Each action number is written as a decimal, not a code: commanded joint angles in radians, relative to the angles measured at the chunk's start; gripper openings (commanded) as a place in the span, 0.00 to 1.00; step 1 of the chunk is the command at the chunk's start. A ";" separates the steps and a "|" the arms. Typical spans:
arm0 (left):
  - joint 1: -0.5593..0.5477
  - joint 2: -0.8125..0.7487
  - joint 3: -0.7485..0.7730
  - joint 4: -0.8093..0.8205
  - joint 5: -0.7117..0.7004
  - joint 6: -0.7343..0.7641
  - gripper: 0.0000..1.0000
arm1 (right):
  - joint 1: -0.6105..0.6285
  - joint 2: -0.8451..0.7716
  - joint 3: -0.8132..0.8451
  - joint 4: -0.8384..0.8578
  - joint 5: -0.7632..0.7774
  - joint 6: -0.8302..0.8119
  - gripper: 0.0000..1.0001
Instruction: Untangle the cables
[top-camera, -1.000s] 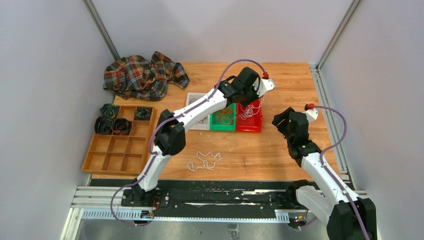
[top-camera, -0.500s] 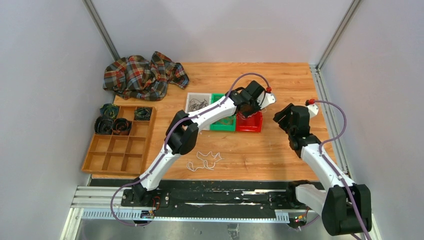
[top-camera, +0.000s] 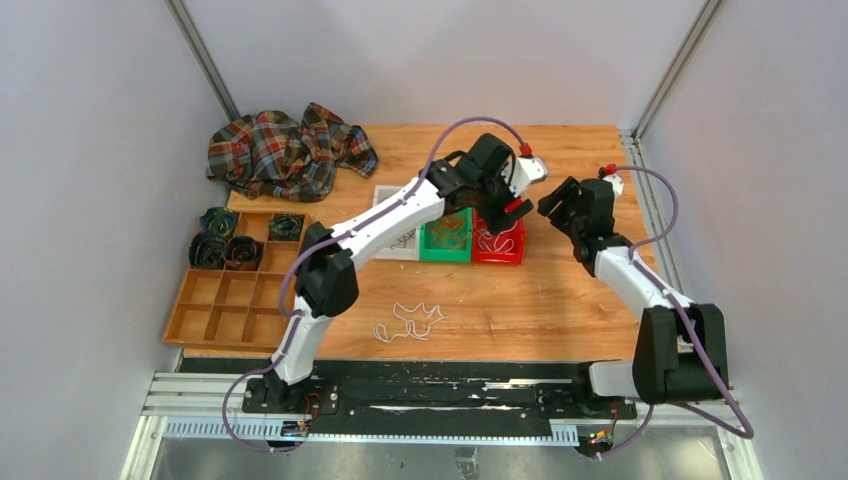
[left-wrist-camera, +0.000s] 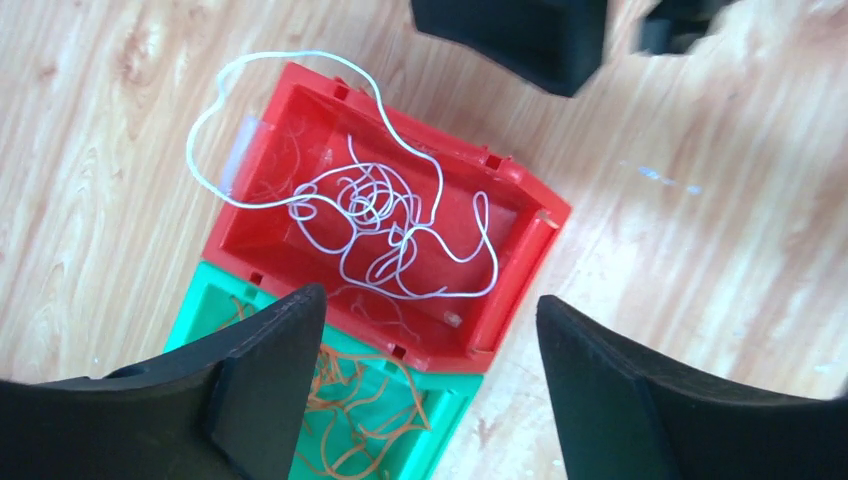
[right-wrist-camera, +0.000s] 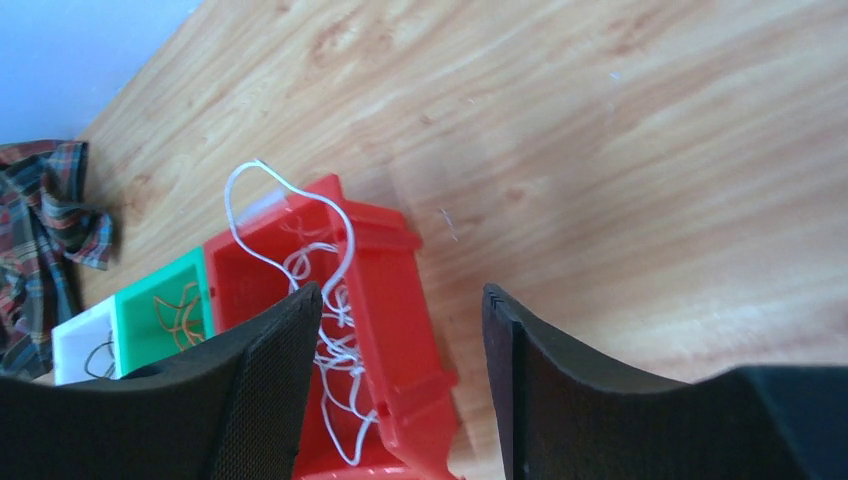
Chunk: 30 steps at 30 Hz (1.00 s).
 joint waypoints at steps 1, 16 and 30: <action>0.042 -0.095 0.039 -0.069 0.105 -0.032 0.85 | -0.016 0.088 0.088 0.111 -0.101 -0.053 0.59; 0.380 -0.470 -0.159 -0.321 0.204 0.037 0.96 | -0.008 0.419 0.318 0.206 -0.259 -0.215 0.48; 0.569 -0.820 -0.559 -0.340 0.248 0.142 0.98 | -0.010 0.540 0.440 0.206 -0.451 -0.276 0.26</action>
